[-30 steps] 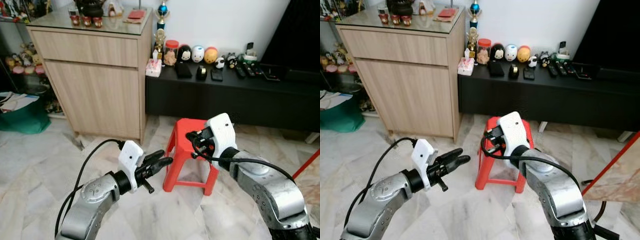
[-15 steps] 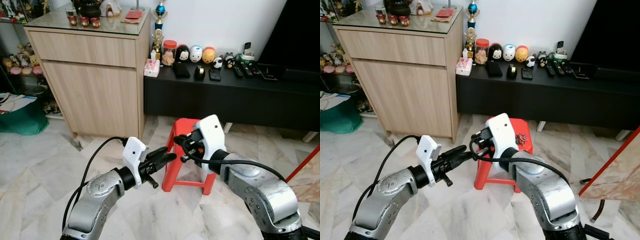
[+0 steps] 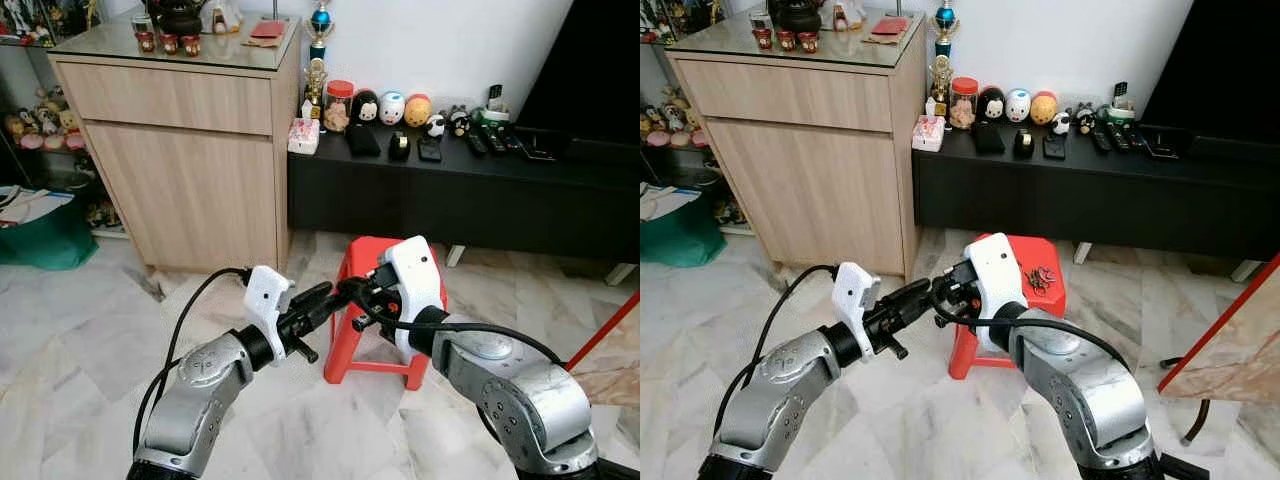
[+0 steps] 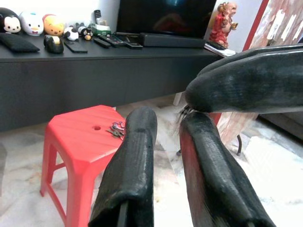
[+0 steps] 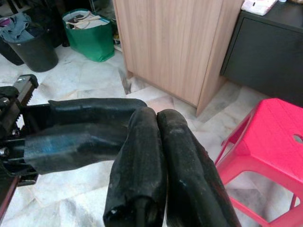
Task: Hang keys on a hook
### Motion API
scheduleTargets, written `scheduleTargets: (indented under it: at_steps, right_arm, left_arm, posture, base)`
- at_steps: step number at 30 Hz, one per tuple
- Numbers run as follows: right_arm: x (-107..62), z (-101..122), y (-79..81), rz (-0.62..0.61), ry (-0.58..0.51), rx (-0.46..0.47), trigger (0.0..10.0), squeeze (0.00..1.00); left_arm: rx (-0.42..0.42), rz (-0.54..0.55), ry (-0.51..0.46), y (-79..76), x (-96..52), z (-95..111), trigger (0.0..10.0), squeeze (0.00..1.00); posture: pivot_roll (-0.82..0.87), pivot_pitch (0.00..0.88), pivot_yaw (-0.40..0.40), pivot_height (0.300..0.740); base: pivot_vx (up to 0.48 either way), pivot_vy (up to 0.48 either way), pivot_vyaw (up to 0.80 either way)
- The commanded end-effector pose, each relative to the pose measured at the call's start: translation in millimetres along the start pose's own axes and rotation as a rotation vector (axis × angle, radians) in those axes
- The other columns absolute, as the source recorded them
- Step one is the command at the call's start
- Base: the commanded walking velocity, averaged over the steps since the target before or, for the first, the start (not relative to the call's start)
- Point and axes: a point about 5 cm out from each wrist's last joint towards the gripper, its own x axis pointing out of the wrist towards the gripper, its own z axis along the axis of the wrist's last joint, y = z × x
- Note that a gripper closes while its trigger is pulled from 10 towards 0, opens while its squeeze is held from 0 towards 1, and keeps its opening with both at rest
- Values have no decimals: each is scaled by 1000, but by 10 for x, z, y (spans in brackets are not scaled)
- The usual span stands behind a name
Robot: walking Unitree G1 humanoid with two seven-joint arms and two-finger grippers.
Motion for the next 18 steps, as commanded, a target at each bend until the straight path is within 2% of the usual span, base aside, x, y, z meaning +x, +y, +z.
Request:
scheduleTargets:
  at_steps: [1, 8, 18]
  right_arm:
    - [-48, 46, 1, -10, -16, -16, 10000, 0]
    - [-45, 30, 14, -8, -4, -8, 10000, 0]
    - [-49, 0, 10, -12, 9, -5, 10000, 0]
  left_arm:
    - [20, -1, 0, -2, 2, 8, 10000, 0]
    - [26, -15, -4, -7, 17, 18, 10000, 0]
    - [35, -109, 18, -117, 54, 14, 10000, 0]
  posture:
    - [-1, 0, -111, 722]
    - [2, 0, -114, 722]
    - [0, 0, -116, 722]
  base:
    - [0, 0, 0]
    - [0, 0, 0]
    - [0, 0, 0]
